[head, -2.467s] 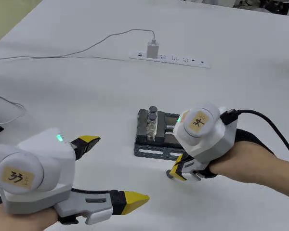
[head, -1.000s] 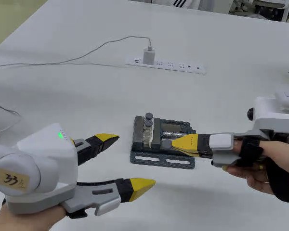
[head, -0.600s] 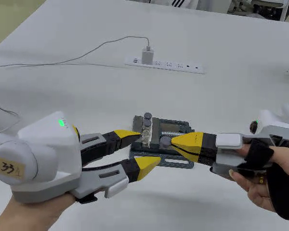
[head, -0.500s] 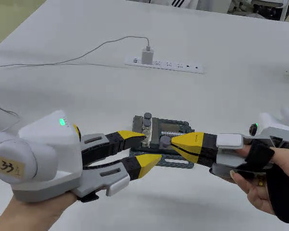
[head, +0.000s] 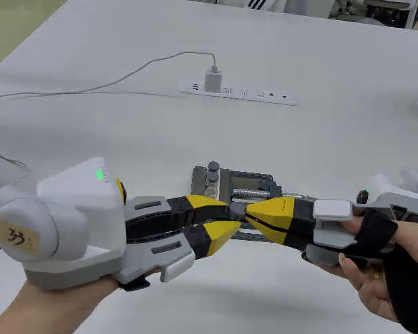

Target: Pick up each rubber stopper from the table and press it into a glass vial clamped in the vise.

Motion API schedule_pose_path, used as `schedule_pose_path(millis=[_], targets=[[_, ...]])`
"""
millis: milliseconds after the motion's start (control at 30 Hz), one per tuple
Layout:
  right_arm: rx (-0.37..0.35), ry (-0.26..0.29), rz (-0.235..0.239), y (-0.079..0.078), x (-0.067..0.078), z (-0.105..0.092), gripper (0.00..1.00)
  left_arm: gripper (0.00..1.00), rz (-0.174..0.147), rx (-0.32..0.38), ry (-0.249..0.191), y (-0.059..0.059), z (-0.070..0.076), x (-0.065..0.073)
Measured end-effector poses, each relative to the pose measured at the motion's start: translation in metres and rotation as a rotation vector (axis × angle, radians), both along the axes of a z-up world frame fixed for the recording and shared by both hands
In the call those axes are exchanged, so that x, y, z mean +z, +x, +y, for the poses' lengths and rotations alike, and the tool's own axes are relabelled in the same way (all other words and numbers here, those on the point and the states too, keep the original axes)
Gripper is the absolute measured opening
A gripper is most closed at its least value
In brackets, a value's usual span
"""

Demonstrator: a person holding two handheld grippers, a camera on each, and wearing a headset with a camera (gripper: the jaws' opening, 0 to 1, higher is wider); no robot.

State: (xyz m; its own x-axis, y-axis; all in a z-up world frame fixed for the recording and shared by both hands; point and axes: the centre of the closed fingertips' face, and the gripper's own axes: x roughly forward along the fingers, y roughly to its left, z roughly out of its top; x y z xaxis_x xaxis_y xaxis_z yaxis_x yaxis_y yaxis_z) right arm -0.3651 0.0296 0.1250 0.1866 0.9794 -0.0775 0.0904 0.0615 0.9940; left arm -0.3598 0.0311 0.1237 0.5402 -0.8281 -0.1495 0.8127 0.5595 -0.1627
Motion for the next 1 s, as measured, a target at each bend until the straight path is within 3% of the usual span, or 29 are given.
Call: schedule_pose_path(millis=[500,567,767,867,1000], targets=[[0.009,0.017,0.027,-0.0068,-0.0017,0.0044,0.0,0.05,-0.003,-0.01,-0.003,-0.0034,0.0009,-0.0008],[0.011,0.029,0.037,-0.0064,-0.0016,0.0032,0.0,0.05,0.013,-0.014,-0.017,-0.005,0.0024,-0.0002],[0.008,0.031,0.028,-0.0082,-0.0009,0.0046,0.0,0.04,0.006,-0.016,-0.009,-0.007,0.0028,-0.0005],[0.005,0.025,0.003,-0.0084,-0.001,0.0053,0.0,0.04,0.007,-0.012,-0.009,-0.0069,0.0032,-0.001],[0.005,0.01,-0.094,-0.0057,-0.0025,0.004,0.0,0.04,0.009,-0.008,-0.007,-0.0074,0.0039,-0.002]])
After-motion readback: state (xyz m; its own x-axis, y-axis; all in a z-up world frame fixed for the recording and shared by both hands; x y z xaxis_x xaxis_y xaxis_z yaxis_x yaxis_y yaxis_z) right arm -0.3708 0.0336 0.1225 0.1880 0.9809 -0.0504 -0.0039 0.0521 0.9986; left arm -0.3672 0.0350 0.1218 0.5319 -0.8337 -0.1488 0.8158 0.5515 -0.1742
